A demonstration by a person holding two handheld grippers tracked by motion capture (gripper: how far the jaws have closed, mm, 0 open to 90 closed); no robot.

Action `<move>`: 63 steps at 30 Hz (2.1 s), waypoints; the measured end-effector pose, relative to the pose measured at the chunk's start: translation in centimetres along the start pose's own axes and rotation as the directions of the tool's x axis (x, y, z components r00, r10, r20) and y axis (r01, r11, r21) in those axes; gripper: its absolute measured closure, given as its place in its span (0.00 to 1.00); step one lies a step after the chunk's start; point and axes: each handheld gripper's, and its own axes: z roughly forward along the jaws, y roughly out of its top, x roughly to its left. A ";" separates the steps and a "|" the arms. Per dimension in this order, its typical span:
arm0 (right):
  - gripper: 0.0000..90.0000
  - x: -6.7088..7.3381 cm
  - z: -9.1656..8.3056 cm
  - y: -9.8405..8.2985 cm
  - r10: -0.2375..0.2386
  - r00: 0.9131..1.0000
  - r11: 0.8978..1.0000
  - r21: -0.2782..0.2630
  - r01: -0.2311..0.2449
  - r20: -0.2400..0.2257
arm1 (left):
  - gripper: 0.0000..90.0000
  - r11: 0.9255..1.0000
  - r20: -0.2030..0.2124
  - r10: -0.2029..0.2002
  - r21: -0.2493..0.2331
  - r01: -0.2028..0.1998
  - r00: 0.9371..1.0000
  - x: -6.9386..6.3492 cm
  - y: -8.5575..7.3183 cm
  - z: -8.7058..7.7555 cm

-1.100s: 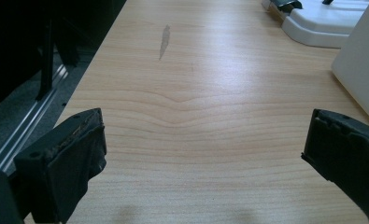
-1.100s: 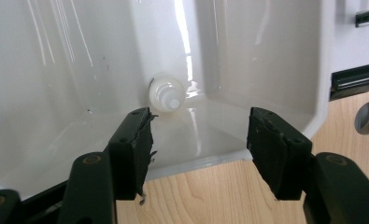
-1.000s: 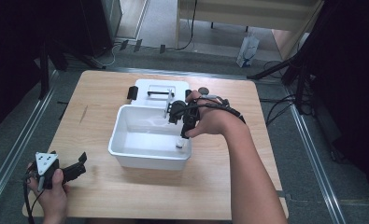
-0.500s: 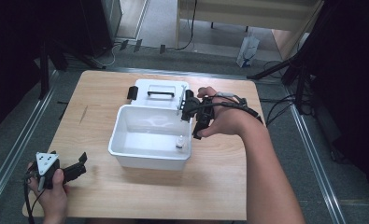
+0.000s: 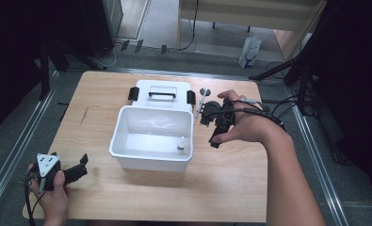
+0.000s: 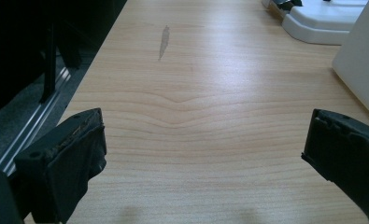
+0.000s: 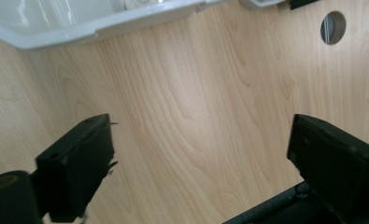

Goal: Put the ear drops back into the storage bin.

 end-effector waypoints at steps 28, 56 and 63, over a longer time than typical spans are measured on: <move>0.00 1.2 3.1 -8.1 0.169 0.986 0.975 -0.141 -0.169 -0.011 | 0.00 1.000 -0.002 0.015 0.001 -0.015 1.000 -0.1 0.0 0.0; 0.00 5.0 9.5 -16.7 0.469 0.883 0.797 -0.438 -0.416 0.016 | 0.00 1.000 -0.010 0.027 -0.001 -0.027 1.000 -0.3 0.0 0.0; 0.00 6.0 11.0 -18.8 0.545 0.838 0.719 -0.500 -0.483 -0.027 | 0.00 0.999 -0.013 0.032 0.000 -0.032 0.999 -0.3 0.0 0.0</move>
